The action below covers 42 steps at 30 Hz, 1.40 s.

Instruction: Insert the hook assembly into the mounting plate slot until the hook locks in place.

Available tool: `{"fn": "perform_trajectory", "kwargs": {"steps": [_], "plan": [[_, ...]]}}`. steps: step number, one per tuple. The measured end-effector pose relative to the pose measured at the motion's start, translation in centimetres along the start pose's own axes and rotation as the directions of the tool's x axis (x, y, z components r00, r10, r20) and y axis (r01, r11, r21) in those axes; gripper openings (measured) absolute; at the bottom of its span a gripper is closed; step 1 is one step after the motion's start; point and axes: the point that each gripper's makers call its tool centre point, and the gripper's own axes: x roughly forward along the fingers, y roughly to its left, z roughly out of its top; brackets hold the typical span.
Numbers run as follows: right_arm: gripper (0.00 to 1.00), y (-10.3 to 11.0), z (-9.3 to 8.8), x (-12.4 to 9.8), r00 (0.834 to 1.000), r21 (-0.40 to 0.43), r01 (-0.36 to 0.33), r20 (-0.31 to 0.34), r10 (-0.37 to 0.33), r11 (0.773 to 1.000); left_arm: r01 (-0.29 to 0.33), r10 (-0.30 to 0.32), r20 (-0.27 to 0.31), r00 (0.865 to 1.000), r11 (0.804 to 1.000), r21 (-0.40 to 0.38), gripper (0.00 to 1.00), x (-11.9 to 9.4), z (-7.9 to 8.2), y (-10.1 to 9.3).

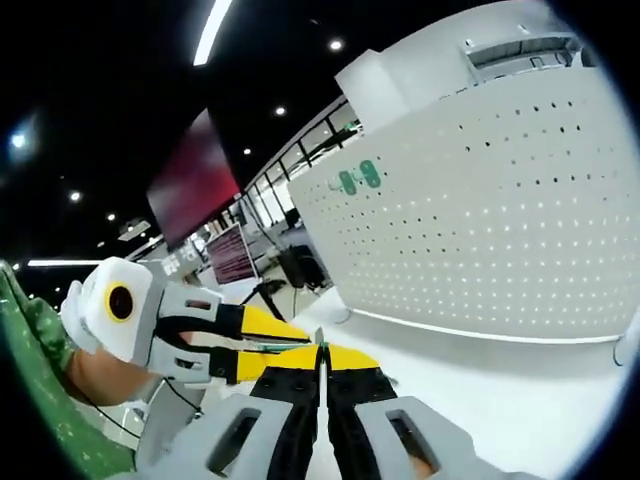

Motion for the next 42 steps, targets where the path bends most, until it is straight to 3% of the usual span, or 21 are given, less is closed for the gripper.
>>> {"fn": "perform_trajectory", "kwargs": {"steps": [14, 23, 27, 33, 39, 42], "plan": [[0.0, -0.3, 0.1, -0.2, 1.0, 0.015, 0.005, -0.007, -0.005, 1.0, 0.006, -0.006, 0.008, 1.0, 1.0, -0.007, 0.04, 0.3, 0.1, 0.0], [0.0, 0.0, 0.4, -0.3, 1.0, -0.004, 0.01, -0.002, -0.01, 1.0, -0.005, 0.008, 0.044, 0.999, 0.997, -0.075, 0.04, 0.2, 0.2, 0.2], [0.01, 0.1, 0.7, -0.2, 1.0, -0.023, 0.008, 0.007, -0.008, 1.0, -0.015, 0.025, 0.066, 0.998, 0.989, -0.146, 0.03, 0.0, 0.1, 0.5], [0.02, 0.2, 1.2, -0.1, 0.999, -0.042, 0.013, 0.03, -0.012, 0.999, -0.029, 0.054, 0.091, 0.994, 0.967, -0.252, 0.03, -0.1, 0.0, 1.0], [0.06, 0.1, 1.9, -0.5, 0.997, -0.137, 0.062, 0.064, -0.053, 0.989, -0.038, 0.1, 0.127, 0.987, 0.908, -0.418, 0.03, -0.5, -0.2, 1.8], [0.07, 0.1, 2.1, -0.7, 0.994, -0.2, 0.093, 0.077, -0.079, 0.975, -0.038, 0.108, 0.131, 0.986, 0.893, -0.448, 0.03, -0.5, -0.3, 2.0]]}}
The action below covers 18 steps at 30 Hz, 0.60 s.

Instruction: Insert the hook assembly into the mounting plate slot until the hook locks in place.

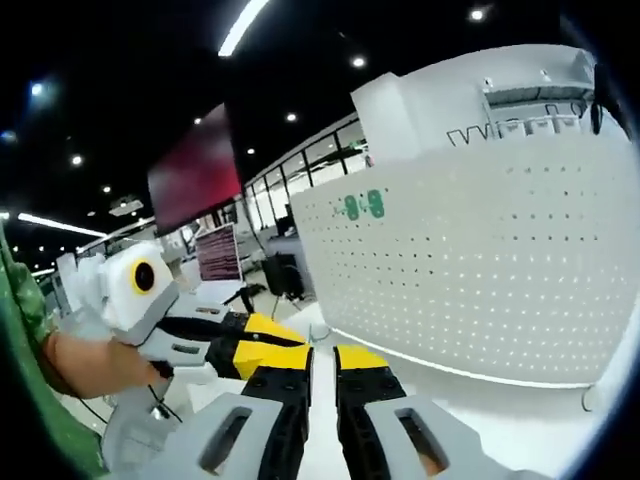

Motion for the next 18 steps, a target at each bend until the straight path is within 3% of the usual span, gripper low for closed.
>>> {"fn": "perform_trajectory", "kwargs": {"steps": [7, 18], "plan": [[0.19, -0.5, 0.3, -0.3, 1.0, -0.029, 0.02, 0.012, -0.02, 0.999, -0.005, 0.005, 0.008, 1.0, 1.0, -0.021, 0.03, 0.1, 0.2, 0.1], [0.56, -1.5, 1.0, -1.1, 0.997, -0.082, 0.065, 0.048, -0.061, 0.995, -0.007, 0.008, 0.025, 1.0, 0.999, -0.044, 0.03, 0.4, 0.8, 0.1]]}}
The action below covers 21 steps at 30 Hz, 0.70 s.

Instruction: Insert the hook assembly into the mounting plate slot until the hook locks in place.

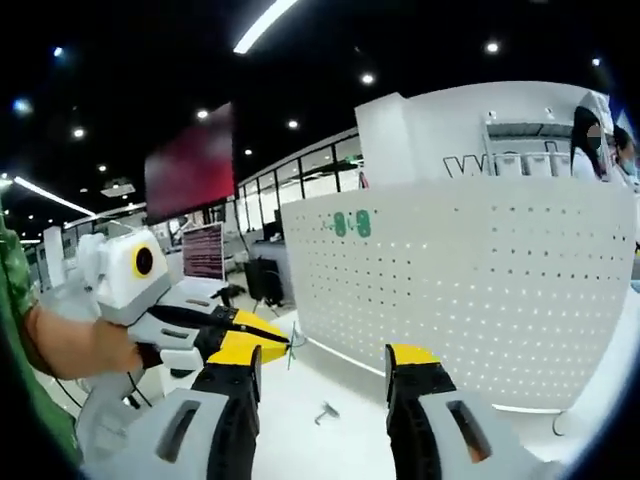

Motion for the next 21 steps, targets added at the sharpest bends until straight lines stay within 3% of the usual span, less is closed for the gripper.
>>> {"fn": "perform_trajectory", "kwargs": {"steps": [8, 18, 21], "plan": [[0.81, -0.6, 1.1, -0.5, 0.997, -0.082, 0.058, 0.046, -0.054, 0.995, -0.008, 0.008, 0.004, 1.0, 1.0, -0.025, 0.03, 0.3, 0.3, -0.1], [0.91, -0.8, 2.1, -1.4, 0.995, -0.103, 0.054, 0.086, -0.046, 0.993, -0.055, 0.056, 0.012, 0.998, 0.997, -0.062, 0.03, 0.4, 0.8, 0.1], [0.92, -0.8, 2.6, -1.8, 0.994, -0.106, 0.043, 0.101, -0.032, 0.993, -0.084, 0.087, 0.027, 0.996, 0.991, -0.107, 0.03, 0.7, 1.4, 0.7]]}}
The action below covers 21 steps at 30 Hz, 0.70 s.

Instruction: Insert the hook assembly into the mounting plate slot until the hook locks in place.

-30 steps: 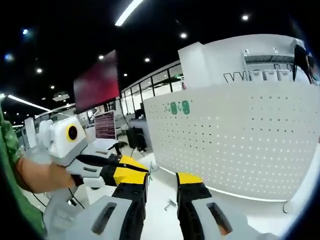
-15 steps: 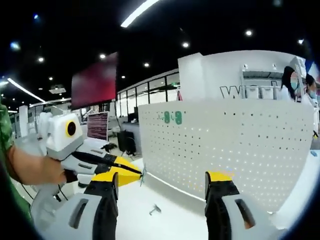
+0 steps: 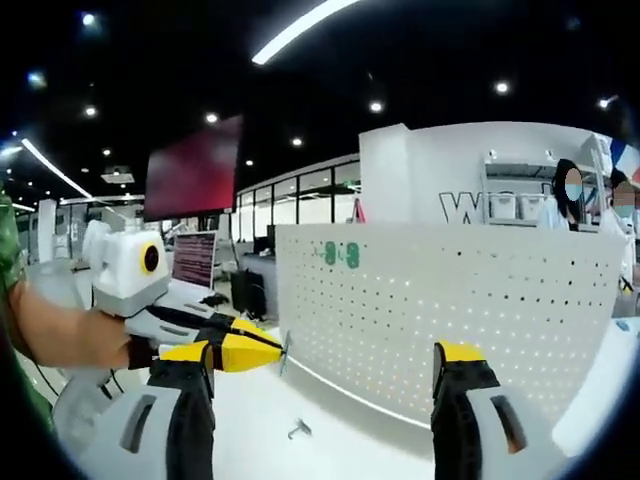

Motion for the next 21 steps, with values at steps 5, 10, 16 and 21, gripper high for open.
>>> {"fn": "perform_trajectory", "kwargs": {"steps": [5, 10, 16, 21], "plan": [[0.92, -0.5, 0.2, -0.5, 1.0, -0.002, -0.012, 0.006, 0.012, 1.0, -0.046, 0.046, 0.031, 0.998, 0.999, -0.029, 0.03, 0.8, 1.4, 0.7], [0.92, -1.3, 0.5, -0.7, 1.0, -0.006, -0.027, 0.01, 0.027, 1.0, -0.086, 0.089, 0.056, 0.994, 0.995, -0.045, 0.03, 1.8, 2.9, 1.3], [0.93, -1.6, 0.9, -0.8, 0.999, -0.016, -0.037, 0.018, 0.037, 0.999, -0.138, 0.143, 0.09, 0.986, 0.989, -0.058, 0.03, 3.0, 4.8, 2.6], [0.93, -2.3, 1.8, -1.1, 0.999, -0.028, -0.023, 0.039, 0.025, 0.999, -0.178, 0.185, 0.113, 0.976, 0.982, -0.069, 0.03, 4.2, 6.4, 3.8]]}}
